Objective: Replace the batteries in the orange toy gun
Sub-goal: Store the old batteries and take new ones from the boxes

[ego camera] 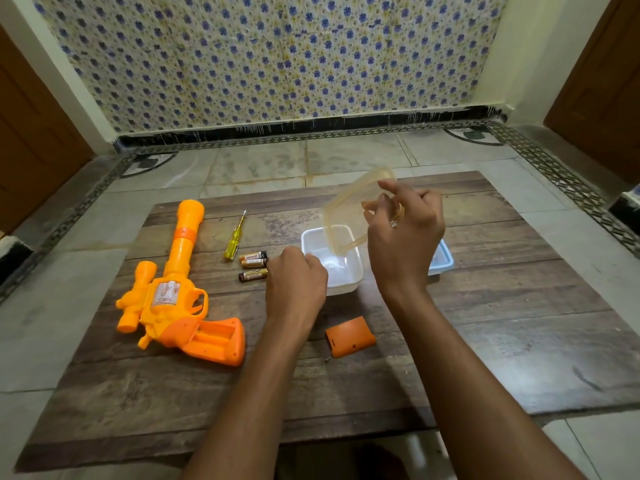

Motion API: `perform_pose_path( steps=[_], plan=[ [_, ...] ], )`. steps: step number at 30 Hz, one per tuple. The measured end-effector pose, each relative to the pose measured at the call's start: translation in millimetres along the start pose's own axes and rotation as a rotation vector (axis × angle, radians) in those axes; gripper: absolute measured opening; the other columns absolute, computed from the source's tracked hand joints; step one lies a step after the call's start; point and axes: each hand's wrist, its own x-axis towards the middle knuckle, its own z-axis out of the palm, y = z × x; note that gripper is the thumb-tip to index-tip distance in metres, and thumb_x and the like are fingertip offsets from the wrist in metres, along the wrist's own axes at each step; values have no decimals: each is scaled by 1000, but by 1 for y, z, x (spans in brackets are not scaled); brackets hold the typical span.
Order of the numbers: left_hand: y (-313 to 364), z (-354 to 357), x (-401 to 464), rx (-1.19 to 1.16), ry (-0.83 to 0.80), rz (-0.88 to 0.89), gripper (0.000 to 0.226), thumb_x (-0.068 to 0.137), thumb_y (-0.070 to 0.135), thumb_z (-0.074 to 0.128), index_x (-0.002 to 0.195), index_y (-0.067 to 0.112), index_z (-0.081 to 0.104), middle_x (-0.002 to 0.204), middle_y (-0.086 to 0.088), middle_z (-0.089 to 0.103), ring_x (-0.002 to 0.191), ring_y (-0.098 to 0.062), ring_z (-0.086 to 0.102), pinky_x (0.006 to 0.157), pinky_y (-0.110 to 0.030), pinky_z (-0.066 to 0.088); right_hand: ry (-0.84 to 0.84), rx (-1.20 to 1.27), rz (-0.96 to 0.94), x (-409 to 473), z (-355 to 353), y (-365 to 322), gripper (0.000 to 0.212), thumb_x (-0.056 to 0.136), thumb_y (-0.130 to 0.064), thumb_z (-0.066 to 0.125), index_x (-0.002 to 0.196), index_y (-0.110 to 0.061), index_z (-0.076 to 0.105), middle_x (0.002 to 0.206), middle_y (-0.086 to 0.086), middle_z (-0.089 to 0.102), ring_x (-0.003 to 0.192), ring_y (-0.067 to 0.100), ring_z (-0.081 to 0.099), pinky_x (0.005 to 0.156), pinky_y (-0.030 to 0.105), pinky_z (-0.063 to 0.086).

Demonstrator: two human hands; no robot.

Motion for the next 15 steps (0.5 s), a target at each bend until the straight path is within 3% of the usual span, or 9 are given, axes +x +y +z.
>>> perform_pose_path(
  steps=[2,4,8,10,15],
  plan=[
    [-4,0,3,-14,-8,6,32,102,24,47,77,5,53,80,-13,57,73,-27,53,46,-26,21,-17,-37,86,9,12,0,29,92,-4,60,114,-13,77,93,0,55,77,-5,52,75,-3,36],
    [-5,-1,5,-18,-11,10,32,102,23,47,76,5,53,78,-12,56,71,-26,53,45,-22,20,-69,-50,153,21,25,1,31,92,-9,60,118,-14,76,98,8,69,88,5,58,82,0,35],
    [-4,-4,5,-2,-9,19,31,102,21,48,75,6,52,72,-7,52,59,-15,49,37,-21,27,-266,-77,294,38,57,13,40,87,-10,58,124,-5,72,113,11,77,118,26,65,107,33,50],
    [-3,-5,5,6,-2,24,30,102,20,48,77,6,54,72,-6,52,59,-15,50,37,-21,26,-358,-82,342,42,71,21,45,79,-6,57,121,-3,72,111,12,75,117,32,64,99,44,57],
    [0,-7,5,15,-21,11,27,105,21,46,83,8,55,69,2,43,57,-9,43,41,-18,22,-475,-132,397,49,92,39,36,79,-12,70,114,-4,65,111,12,58,111,34,65,89,45,61]
  ],
)
